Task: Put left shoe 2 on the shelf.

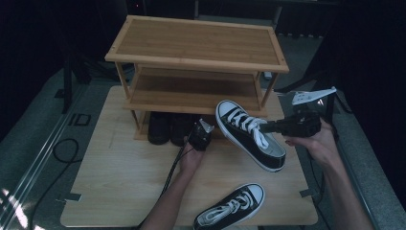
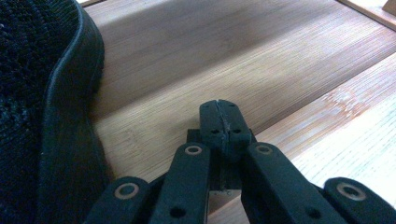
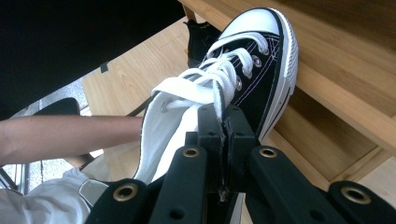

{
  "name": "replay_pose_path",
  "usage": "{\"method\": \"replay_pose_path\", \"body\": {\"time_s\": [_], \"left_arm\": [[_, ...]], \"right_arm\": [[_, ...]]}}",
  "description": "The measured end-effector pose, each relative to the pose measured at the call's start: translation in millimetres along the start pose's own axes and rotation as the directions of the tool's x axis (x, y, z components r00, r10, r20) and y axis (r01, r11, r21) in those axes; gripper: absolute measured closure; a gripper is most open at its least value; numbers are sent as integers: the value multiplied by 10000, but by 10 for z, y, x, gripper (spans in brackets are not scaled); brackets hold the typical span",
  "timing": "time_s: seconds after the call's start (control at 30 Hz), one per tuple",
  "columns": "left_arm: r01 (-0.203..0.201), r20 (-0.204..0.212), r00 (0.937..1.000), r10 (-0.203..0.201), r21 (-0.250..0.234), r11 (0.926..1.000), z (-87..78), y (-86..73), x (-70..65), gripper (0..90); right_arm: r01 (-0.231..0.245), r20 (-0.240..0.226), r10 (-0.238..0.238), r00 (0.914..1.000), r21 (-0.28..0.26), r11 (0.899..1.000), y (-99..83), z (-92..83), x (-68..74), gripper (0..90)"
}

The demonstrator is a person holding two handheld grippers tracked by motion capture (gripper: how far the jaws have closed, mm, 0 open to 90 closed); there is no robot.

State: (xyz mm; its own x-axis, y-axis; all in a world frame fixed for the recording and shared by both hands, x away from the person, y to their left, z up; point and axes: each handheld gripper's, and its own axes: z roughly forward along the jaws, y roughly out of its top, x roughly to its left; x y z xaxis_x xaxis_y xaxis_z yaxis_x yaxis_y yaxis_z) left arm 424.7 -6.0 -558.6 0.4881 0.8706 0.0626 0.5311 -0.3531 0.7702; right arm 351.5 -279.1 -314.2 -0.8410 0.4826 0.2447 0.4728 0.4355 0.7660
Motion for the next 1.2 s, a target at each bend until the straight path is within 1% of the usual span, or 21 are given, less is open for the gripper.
{"method": "replay_pose_path", "body": {"time_s": [0.23, 0.3, 0.33, 0.4, 0.47, 0.73, 0.77, 0.93, 1.07, 1.2], "left_arm": [[23, -5, 10000, -23, -9, 10000, 1, 0, -2, 900], [12, -10, 10000, -12, -9, 10000, 1, 0, -3, 900], [17, -14, 10000, -17, -9, 10000, 1, 0, -4, 900], [9, -16, 10000, -9, 5, 10000, 0, 0, -2, 900], [31, -10, 10000, -31, -10, 10000, 0, 0, -3, 900], [26, -23, 10000, -26, -12, 10000, 1, 0, -5, 900], [13, -20, 10000, -13, -12, 10000, 0, -1, -4, 900], [39, -30, 10000, -39, -17, 10000, 0, -1, -6, 900], [65, -9, 10000, -65, -10, 10000, -1, -2, -2, 900], [80, -4, 10000, -80, -13, 10000, -1, -2, -1, 900]], "right_arm": [[33, 92, -32, 10000, -81, 10000, 109, 40, -4, 882], [-28, 78, 29, 10000, -124, 9999, 135, 55, -14, 882], [-50, 210, 54, 9998, -171, 9998, 150, 67, -18, 881], [-108, 204, 113, 9997, -226, 9997, 168, 85, -31, 882], [-159, 323, 167, 9993, -260, 9995, 188, 108, -39, 882], [-361, 557, 378, 9977, -321, 9988, 268, 214, -66, 882], [-384, 513, 399, 9979, -296, 9988, 278, 225, -73, 882], [-482, 601, 504, 9969, -364, 9982, 329, 287, -104, 882], [-535, 619, 566, 9965, -500, 9973, 368, 338, -132, 882], [-699, 681, 742, 9949, -637, 9955, 397, 400, -149, 882]]}}
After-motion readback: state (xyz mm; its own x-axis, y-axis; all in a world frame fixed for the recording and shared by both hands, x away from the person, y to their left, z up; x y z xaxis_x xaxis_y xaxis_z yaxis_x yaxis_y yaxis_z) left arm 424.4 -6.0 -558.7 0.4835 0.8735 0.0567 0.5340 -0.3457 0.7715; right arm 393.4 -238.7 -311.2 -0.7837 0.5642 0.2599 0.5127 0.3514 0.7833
